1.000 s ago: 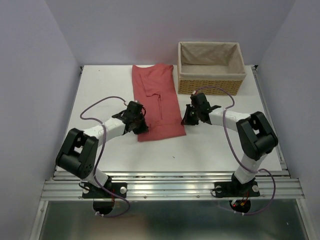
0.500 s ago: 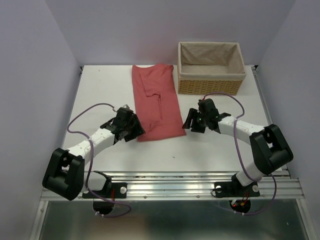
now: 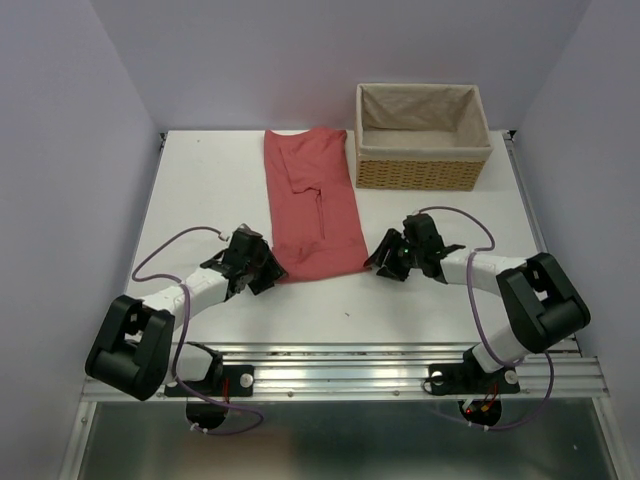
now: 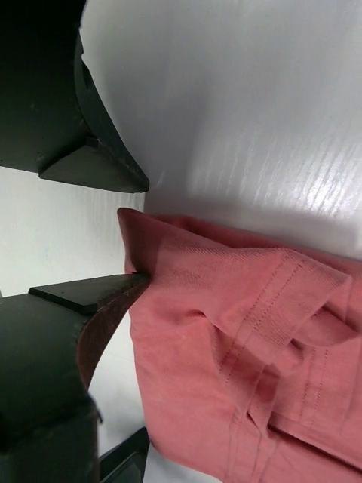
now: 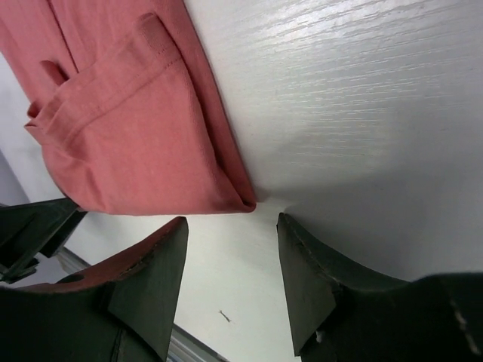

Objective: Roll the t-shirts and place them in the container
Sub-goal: Roll the T-shirt to the center of the board.

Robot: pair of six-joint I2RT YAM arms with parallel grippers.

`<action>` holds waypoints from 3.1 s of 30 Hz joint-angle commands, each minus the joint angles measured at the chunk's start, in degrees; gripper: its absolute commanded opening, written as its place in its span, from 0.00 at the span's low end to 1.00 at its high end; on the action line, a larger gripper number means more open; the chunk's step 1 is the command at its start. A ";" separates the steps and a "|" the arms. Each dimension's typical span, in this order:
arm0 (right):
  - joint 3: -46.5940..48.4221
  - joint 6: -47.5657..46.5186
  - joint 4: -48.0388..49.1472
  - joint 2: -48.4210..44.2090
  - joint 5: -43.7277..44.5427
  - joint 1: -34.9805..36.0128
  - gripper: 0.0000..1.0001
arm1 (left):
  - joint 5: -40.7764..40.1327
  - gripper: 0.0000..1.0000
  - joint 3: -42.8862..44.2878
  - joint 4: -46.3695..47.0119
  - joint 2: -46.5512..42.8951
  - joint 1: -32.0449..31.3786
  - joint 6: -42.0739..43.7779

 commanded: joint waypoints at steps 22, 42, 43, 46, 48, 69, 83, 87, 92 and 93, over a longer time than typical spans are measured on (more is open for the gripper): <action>-2.53 5.07 9.66 1.88 -0.16 -0.27 0.01 | 0.14 0.00 -1.63 2.07 -0.87 1.73 -2.58; -9.83 6.21 -2.89 -17.19 1.33 2.98 0.01 | 6.38 0.00 -1.90 -12.69 -13.96 -0.20 -4.43; -9.83 6.21 -3.43 -17.72 1.42 2.98 0.01 | 6.30 0.00 -1.81 -13.49 -15.19 -0.29 -4.69; -9.04 6.39 -5.45 -19.04 1.77 2.98 0.01 | 6.03 0.00 -0.84 -16.92 -16.61 -0.29 -5.22; -8.43 6.30 -6.42 -19.30 2.04 2.98 0.01 | 5.59 0.00 0.29 -19.20 -16.78 -0.29 -5.49; -1.92 6.30 -7.39 -16.58 3.36 2.98 0.01 | 7.79 0.00 9.44 -26.33 -9.32 0.85 -9.71; 4.32 4.54 -7.57 -10.43 5.46 2.98 0.01 | 12.09 0.00 16.99 -26.95 -1.23 6.38 -8.92; 5.90 4.10 -7.65 -9.20 6.61 2.98 0.01 | 11.57 0.00 20.07 -27.47 1.58 7.09 -7.95; 7.57 3.75 -7.22 -7.18 7.93 2.98 0.01 | 10.51 0.00 22.71 -29.84 6.24 8.76 -6.02; 8.18 3.40 -7.21 -6.83 8.62 2.98 0.01 | 10.51 0.00 23.06 -30.02 7.03 8.94 -5.67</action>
